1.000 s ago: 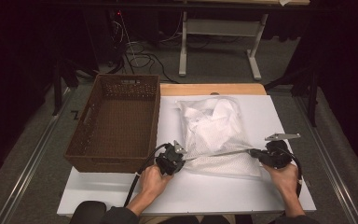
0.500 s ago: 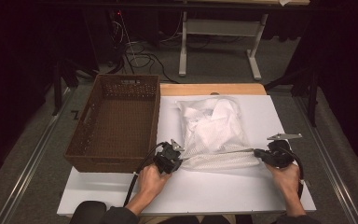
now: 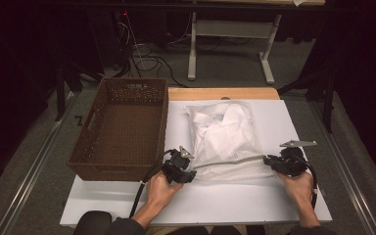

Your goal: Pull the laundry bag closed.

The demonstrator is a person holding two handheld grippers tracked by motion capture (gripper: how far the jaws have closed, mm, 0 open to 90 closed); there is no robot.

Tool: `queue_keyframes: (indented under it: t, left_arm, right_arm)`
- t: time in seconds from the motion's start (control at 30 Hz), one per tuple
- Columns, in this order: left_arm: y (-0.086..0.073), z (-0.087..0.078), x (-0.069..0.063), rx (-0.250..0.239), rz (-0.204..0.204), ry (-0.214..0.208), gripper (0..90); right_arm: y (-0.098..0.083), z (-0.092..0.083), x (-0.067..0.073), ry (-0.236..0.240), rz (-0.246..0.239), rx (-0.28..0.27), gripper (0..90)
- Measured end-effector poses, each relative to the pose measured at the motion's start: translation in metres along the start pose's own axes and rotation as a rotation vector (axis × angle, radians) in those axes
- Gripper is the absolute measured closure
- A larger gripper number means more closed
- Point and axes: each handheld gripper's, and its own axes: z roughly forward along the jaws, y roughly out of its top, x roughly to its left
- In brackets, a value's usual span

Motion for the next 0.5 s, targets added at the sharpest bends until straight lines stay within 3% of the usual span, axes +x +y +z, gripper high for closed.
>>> queue_keyframes:
  t: [0.17, 0.5]
  left_arm:
    - [0.004, -0.007, -0.001, -0.05, -0.025, -0.046, 45.8]
    - [0.019, -0.027, -0.012, -0.116, 0.027, -0.061, 41.9]
  right_arm:
    - [0.005, -0.008, 0.001, 0.02, -0.003, -0.058, 60.1]
    - [0.016, -0.013, 0.019, 0.065, -0.062, -0.068, 52.2]
